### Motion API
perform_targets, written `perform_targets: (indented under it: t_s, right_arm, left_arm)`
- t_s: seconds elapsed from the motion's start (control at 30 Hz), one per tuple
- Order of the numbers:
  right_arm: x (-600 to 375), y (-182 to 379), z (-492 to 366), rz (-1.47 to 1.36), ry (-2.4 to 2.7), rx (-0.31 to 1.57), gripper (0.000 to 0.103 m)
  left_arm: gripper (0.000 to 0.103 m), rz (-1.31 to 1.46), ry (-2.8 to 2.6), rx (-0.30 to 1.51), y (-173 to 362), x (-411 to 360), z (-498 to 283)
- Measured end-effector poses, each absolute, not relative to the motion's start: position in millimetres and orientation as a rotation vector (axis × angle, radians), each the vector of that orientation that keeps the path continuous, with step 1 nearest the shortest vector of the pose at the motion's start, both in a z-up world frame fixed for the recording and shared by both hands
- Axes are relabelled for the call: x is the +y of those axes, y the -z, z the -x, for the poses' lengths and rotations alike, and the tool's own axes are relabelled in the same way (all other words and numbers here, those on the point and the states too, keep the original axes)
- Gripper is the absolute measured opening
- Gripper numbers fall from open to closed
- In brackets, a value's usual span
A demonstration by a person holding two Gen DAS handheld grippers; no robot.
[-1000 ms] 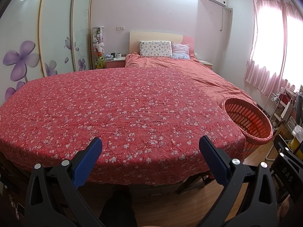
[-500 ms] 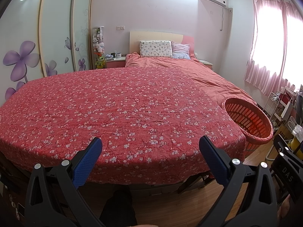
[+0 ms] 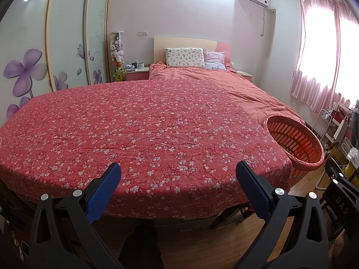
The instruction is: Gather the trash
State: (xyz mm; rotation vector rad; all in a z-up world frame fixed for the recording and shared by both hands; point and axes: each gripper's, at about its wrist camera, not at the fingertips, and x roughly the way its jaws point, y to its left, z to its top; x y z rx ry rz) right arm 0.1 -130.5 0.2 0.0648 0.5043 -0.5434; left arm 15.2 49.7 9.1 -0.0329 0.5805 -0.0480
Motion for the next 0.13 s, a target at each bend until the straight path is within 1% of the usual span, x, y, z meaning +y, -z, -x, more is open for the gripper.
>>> perform_targets:
  t_s: [0.13]
  right_arm:
    - [-130.0, 0.1, -0.4, -0.064, 0.544, 0.505, 0.099]
  left_arm:
    - [0.101, 0.032, 0.048, 0.579, -9.4, 50.4, -15.3]
